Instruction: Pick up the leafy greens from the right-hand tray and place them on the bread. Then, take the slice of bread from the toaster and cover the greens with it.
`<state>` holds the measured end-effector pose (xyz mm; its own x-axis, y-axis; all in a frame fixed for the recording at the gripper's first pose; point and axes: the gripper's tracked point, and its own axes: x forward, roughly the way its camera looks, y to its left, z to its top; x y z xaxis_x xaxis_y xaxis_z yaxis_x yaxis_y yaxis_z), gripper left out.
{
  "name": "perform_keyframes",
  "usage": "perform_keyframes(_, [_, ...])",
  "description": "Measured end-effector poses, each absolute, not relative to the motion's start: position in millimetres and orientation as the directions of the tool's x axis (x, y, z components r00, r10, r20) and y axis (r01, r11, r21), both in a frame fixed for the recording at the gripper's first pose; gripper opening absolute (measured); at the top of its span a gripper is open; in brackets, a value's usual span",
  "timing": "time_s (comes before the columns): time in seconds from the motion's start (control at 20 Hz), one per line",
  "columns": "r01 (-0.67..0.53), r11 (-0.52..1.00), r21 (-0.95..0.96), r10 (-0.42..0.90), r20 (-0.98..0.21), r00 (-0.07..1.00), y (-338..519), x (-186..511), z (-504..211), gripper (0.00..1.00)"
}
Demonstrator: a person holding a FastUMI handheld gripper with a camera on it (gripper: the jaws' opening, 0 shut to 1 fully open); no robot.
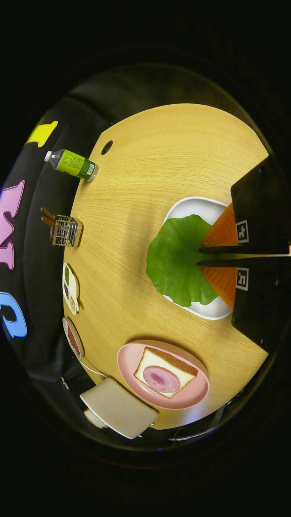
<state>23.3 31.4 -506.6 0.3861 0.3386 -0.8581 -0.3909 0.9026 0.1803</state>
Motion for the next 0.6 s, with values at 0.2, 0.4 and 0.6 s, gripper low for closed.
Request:
perform_keyframes(0.2, [-0.347,0.916,0.204,0.348,-0.834,0.429,27,29,-484,0.07])
perform_keyframes(0.4, [-0.329,0.919,0.216,0.356,-0.814,0.459,22,29,-451,0.07])
perform_keyframes(0.6, [-0.345,0.904,0.251,0.397,-0.789,0.468,37,18,-412,0.07])
